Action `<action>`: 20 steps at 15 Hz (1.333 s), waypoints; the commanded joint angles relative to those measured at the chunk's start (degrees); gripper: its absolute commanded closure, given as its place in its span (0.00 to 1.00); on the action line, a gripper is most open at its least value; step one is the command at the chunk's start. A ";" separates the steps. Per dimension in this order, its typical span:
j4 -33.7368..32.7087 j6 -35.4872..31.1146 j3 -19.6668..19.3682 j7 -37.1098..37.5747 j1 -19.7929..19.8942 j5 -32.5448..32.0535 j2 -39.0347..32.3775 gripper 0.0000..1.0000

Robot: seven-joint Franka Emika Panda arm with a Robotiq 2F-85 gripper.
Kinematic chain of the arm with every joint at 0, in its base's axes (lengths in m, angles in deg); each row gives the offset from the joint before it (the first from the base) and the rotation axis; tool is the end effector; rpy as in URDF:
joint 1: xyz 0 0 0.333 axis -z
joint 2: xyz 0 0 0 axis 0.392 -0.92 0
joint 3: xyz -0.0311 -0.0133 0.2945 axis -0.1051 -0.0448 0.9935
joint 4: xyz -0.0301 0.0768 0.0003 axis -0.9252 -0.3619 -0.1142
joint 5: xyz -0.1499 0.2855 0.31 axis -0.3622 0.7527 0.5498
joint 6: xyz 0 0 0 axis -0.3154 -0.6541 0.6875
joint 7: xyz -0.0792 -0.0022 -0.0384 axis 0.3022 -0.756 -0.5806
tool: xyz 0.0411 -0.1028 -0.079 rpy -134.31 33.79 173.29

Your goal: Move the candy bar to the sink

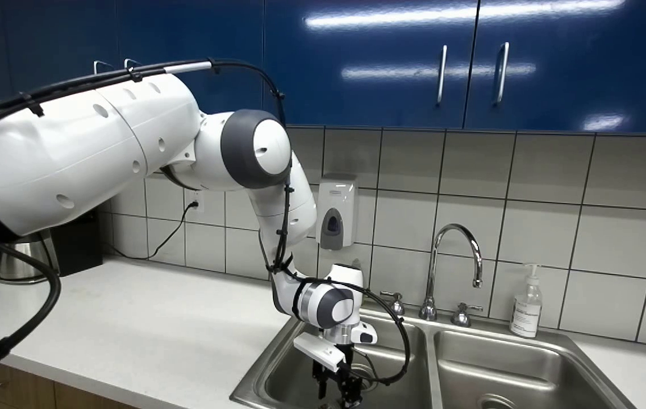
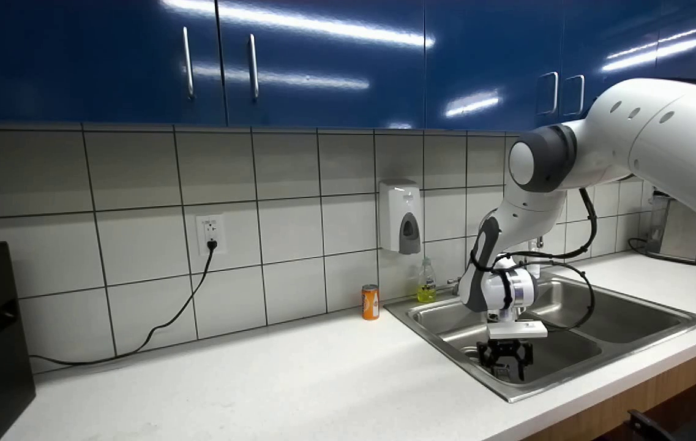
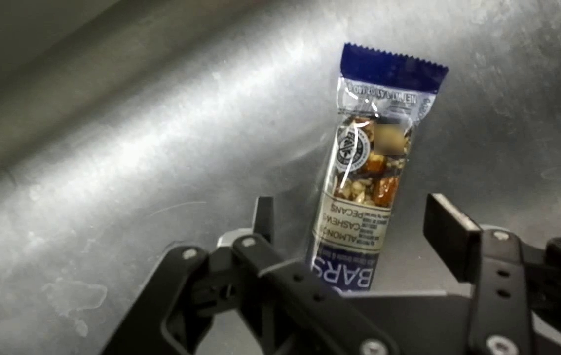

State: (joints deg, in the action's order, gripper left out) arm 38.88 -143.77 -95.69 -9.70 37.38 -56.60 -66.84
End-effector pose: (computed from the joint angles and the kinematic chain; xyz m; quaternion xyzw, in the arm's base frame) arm 0.5781 -0.2392 -0.1008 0.9733 -0.2182 -0.0693 0.0181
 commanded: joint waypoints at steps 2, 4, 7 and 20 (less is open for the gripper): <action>-0.28 2.01 -0.06 -0.17 0.20 -0.70 1.14 0.00; 0.43 1.72 -0.12 -0.11 0.01 -0.73 2.02 0.00; 1.56 1.50 -0.38 -0.08 -0.30 -0.92 3.65 0.00; 19.00 -0.78 -3.50 0.78 -4.33 -3.57 25.32 0.00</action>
State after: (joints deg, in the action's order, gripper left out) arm 49.69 -143.99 -97.84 -9.70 34.75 -57.87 -50.18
